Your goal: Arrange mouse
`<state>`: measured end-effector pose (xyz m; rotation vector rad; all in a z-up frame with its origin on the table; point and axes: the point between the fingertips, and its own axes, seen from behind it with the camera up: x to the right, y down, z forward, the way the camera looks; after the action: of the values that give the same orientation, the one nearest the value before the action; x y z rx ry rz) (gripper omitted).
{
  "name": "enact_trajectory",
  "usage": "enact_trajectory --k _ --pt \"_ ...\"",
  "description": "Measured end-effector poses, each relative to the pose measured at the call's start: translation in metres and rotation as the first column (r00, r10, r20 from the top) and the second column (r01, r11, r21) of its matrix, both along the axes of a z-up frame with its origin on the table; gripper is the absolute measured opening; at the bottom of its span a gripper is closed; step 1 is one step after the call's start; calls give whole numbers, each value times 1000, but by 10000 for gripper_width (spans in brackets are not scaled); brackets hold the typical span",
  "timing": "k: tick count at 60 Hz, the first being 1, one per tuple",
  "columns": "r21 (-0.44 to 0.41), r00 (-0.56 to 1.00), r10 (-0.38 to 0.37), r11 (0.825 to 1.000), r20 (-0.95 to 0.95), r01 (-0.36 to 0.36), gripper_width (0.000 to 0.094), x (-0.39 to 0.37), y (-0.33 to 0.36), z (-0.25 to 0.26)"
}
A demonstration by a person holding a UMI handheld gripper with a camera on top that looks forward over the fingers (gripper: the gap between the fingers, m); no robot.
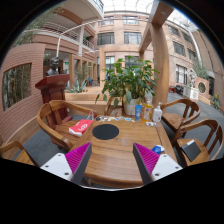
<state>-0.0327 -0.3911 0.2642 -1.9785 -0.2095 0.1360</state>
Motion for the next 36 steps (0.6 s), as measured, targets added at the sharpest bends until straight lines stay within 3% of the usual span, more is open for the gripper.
enact_trajectory --k 6,13,25,36 --pt "-60 1000 -21 998 15 22 844 10 -7 -27" --pt "-140 998 -52 989 27 55 843 38 21 -95" --pt "-244 986 -145 956 85 162 846 110 45 -184" --pt "-242 964 -251 933 86 265 833 177 105 -231"
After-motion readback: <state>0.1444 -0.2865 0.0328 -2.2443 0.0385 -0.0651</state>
